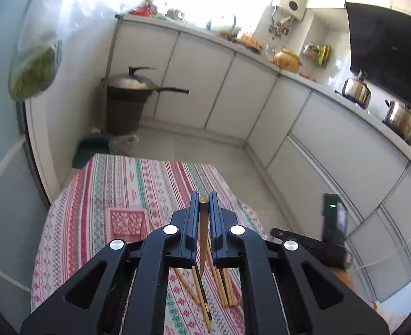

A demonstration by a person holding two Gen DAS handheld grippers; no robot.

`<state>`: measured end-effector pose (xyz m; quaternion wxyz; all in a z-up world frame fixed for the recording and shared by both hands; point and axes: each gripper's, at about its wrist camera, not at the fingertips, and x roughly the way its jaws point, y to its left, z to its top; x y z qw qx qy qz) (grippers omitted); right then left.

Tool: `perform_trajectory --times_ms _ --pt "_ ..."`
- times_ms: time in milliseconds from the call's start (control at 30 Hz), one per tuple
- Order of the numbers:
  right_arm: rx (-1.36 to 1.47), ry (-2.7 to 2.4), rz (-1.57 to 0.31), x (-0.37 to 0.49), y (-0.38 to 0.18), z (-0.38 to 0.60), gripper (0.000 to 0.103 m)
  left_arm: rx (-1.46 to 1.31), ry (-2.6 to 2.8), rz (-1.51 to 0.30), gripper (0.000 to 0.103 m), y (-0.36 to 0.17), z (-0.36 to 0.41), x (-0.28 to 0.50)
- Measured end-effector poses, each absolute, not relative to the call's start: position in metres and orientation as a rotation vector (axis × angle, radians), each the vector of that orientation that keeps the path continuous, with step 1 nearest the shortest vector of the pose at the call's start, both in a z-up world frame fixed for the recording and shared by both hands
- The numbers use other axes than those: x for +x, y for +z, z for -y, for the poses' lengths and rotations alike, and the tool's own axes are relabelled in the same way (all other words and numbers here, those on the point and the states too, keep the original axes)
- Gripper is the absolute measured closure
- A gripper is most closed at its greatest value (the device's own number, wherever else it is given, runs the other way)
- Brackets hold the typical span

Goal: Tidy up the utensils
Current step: 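Lift the chopstick with the left gripper over the pink basket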

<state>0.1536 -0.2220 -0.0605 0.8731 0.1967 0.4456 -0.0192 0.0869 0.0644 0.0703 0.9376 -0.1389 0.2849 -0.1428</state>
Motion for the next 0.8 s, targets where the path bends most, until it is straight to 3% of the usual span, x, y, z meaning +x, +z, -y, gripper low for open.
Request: perform_trajectory --times_ms 433,767,800 --pt "0.494 0.2 -0.749 0.149 0.057 0.17 0.097 -0.351 -0.099 -0.473 0.097 0.129 -0.117 0.097" --pt "0.421 0.328 -0.739 0.169 0.106 0.11 0.097 -0.346 -0.021 -0.573 0.095 0.096 -0.139 0.142" --pt "0.406 0.335 -0.747 0.172 0.109 0.102 0.097 -0.346 -0.025 -0.599 0.088 0.09 -0.14 0.147"
